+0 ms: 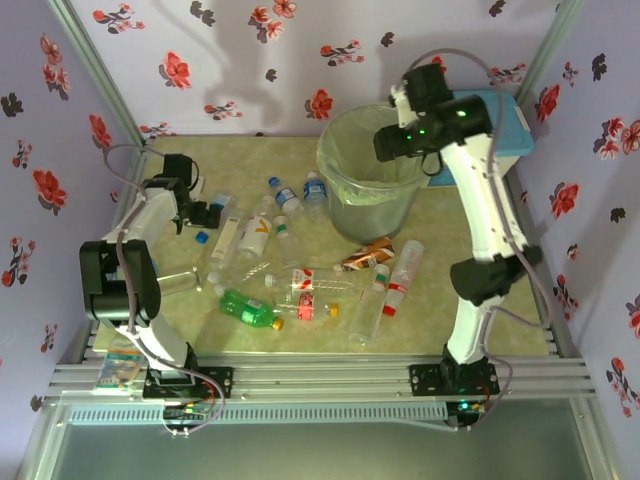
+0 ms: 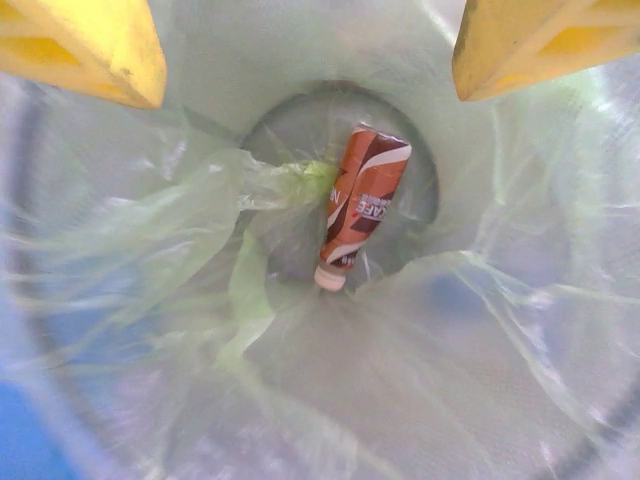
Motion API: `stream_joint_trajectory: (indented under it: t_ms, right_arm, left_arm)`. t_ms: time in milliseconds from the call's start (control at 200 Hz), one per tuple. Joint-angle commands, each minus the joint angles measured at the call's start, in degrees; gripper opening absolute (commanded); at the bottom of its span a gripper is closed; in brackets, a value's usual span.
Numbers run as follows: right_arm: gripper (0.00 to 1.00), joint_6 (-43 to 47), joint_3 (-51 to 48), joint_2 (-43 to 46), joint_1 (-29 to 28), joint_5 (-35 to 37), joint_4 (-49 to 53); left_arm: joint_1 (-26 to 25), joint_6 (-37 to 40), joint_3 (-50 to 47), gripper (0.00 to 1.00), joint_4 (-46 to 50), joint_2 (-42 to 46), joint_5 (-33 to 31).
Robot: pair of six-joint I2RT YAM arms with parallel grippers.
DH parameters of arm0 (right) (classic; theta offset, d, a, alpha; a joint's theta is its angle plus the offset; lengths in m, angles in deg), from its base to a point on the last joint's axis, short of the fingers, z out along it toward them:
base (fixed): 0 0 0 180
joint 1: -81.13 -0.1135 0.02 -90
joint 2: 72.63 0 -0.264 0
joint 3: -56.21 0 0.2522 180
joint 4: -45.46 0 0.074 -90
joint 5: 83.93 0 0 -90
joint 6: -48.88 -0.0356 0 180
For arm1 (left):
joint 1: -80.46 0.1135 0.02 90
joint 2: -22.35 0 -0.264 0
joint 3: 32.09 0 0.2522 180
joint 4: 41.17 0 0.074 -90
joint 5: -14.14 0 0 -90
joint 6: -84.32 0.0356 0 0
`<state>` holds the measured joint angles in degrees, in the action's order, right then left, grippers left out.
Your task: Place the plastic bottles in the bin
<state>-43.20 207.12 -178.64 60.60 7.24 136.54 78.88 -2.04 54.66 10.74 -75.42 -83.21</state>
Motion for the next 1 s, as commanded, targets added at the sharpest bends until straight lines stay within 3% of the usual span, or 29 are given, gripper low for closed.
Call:
stream_joint_trajectory:
  t_ms: [0, 105, 490, 805, 990]
  right_arm:
    - [0.76, -2.81, -5.07, 6.07, 2.11, -5.80, -3.65]
    - [0.76, -4.06, -7.31, 9.48, 4.16, -10.58, -4.80]
    - [0.75, -3.19, -18.42, 17.11, 5.60, -11.45, -7.39]
    - [0.75, -3.89, -21.40, 20.53, 6.02, -12.30, -8.92]
    - [0.75, -4.55, -21.73, 22.06, 5.97, -13.15, -9.46]
  left_arm:
    - [0.59, 0.34, 0.38, 1.00, 0.66, -2.73, 4.42]
    - [0.54, -0.59, 2.63, 1.00, 1.93, -6.25, 6.59]
    - [0.38, -4.08, 10.15, 1.00, 2.35, -13.27, 7.94]
    - [-0.61, -4.48, 13.32, 0.87, 3.96, -17.49, 8.98]
    - [-0.70, -5.13, 13.17, 0.71, 3.63, -17.98, 9.02]
